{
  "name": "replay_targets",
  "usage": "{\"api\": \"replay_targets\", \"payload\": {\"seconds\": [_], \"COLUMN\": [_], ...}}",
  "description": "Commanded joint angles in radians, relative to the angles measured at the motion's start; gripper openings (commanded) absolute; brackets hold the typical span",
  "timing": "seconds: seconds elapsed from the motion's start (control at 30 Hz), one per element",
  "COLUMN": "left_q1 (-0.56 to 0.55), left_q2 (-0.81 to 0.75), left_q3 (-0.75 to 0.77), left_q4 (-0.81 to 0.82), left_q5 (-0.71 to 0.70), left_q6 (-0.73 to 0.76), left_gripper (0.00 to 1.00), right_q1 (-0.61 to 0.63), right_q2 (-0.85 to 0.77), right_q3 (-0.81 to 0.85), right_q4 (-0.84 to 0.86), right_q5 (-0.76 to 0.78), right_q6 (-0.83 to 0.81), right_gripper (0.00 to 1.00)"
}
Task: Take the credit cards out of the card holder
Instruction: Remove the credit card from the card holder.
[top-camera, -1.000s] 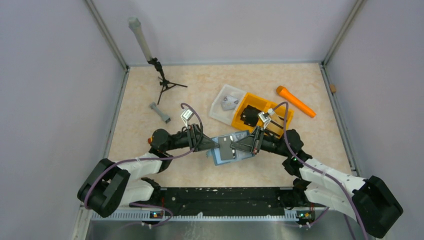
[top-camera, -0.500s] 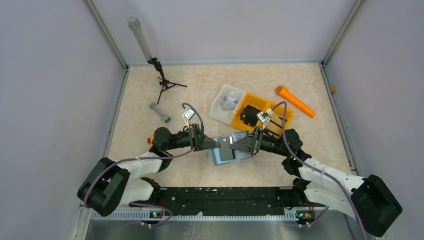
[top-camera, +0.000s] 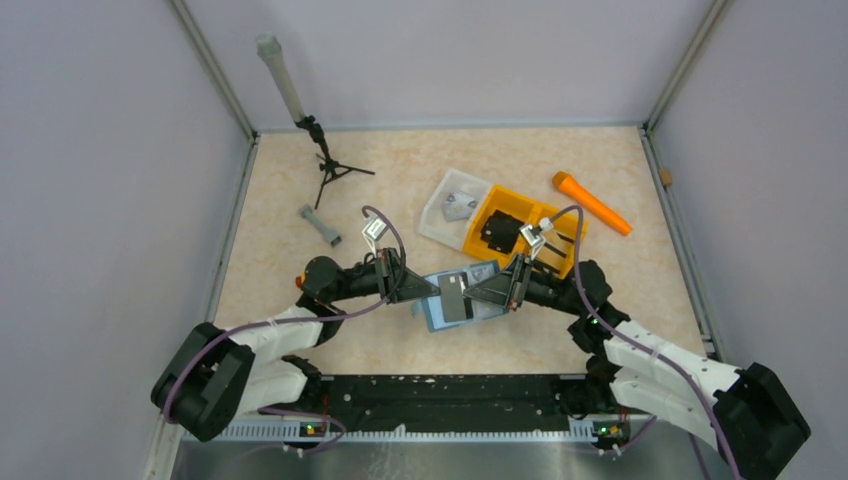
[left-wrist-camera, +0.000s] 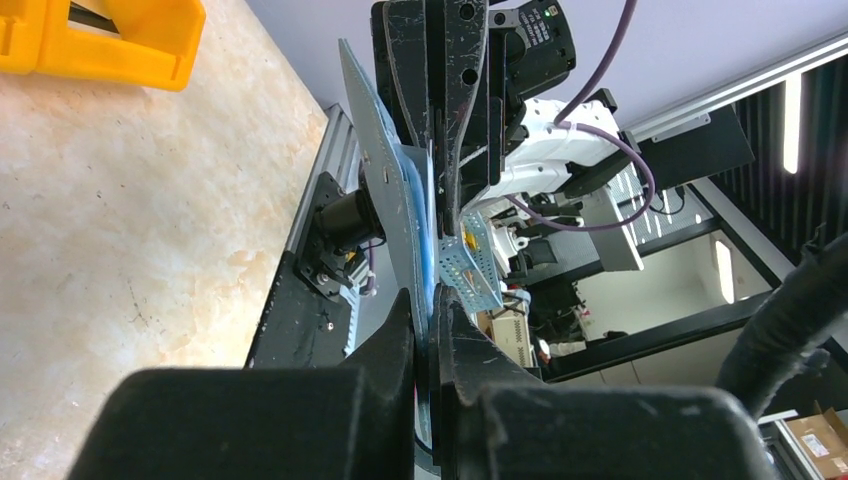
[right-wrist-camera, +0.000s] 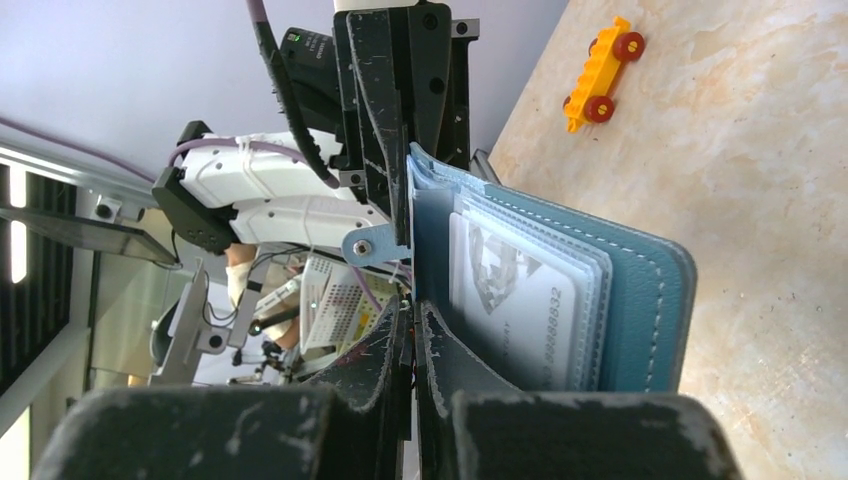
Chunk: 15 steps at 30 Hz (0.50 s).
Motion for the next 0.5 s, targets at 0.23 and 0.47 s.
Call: {"api": "replay_targets", "payload": {"seconds": [0.23,0.47], "left_q1": [0.006,0.04], "left_q2": [-0.073,-0.14], "left_q3": [-0.015,-0.006], "left_q4": [-0.008,-0.2], "left_q5": [-0.017,-0.008], "left_q6": [0.047,0.127], "left_gripper": [0.0,0.0], "right_q1": [-0.067,-0.168], "right_q2": [-0.103,-0.106], "right_q3": [0.033,0.038], "right_q4": [-0.183,-0.237], "right_q5": [0.009,-0.082], "right_q6": [-0.1,-0.155], "right_gripper": [0.0,0.0]}}
